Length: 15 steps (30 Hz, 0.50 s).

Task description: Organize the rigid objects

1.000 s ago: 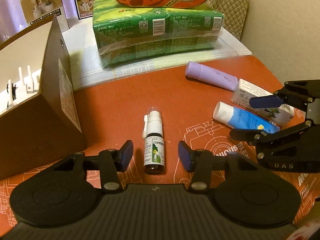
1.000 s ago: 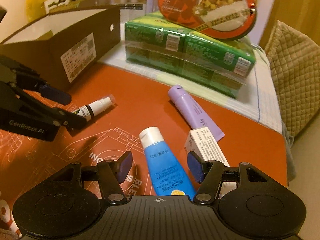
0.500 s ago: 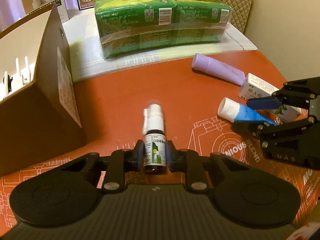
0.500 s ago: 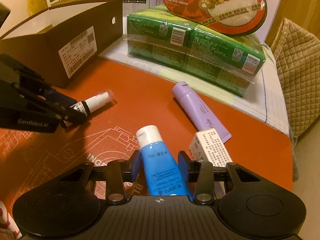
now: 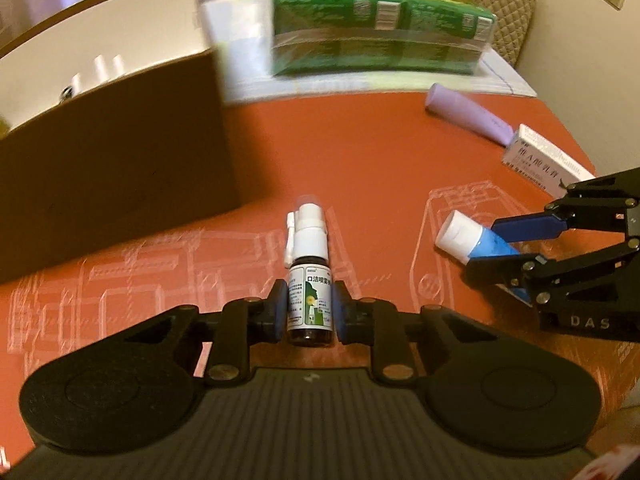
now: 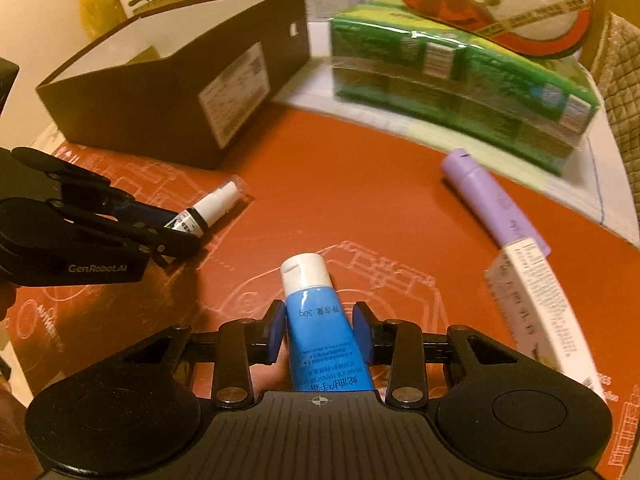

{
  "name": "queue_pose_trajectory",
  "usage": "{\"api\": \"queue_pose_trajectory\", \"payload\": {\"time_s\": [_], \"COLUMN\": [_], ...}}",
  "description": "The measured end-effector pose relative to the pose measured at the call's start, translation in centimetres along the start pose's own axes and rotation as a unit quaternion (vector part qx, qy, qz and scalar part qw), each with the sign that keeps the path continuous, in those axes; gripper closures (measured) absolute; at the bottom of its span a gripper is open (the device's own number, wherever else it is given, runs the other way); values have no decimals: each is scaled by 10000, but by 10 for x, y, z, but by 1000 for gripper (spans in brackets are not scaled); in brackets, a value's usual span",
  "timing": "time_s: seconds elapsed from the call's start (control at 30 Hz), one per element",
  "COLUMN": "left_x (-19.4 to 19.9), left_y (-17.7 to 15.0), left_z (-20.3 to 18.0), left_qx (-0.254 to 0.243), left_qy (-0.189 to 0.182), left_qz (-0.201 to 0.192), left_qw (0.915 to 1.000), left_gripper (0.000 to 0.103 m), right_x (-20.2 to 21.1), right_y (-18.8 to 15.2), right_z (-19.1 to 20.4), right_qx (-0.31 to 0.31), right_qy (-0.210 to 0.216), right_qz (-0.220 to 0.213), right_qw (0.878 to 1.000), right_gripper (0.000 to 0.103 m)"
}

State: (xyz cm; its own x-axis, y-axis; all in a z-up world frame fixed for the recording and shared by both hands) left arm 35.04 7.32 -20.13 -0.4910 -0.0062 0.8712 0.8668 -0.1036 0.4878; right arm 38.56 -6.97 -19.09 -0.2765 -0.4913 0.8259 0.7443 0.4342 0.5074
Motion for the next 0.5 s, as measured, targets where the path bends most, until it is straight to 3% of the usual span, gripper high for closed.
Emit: {"api": "queue_pose_trajectory", "payload": {"time_s": [0.2, 0.5], "left_x": [10, 6], "left_y": [-19, -10], "left_z": [11, 7], "left_qx": [223, 167], "left_qy": [61, 121], "left_qz": [109, 89], "left_qw": [9997, 9997], "left_gripper": [83, 83], "right_x": [0, -8], "right_y": [-6, -11], "right_z": [7, 11], "right_qx": [95, 257], "right_qy": [7, -80], "right_qz": [-13, 24], "right_qw": [10000, 9996], "right_gripper": [69, 69]}}
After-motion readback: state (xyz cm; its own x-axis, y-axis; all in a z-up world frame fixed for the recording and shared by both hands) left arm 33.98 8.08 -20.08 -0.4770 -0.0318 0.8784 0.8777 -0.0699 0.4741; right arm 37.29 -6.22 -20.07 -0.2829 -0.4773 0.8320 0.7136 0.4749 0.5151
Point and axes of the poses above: each gripper's, at about its wrist camera, not at the fingertips, and x roughly against the way its jaws point, z to its left, y to its top, the point moved 7 cm from there along -x, roughly the way its jaws point, and after that the axes turned 12 degrees about -x, right-handed, at the moved point
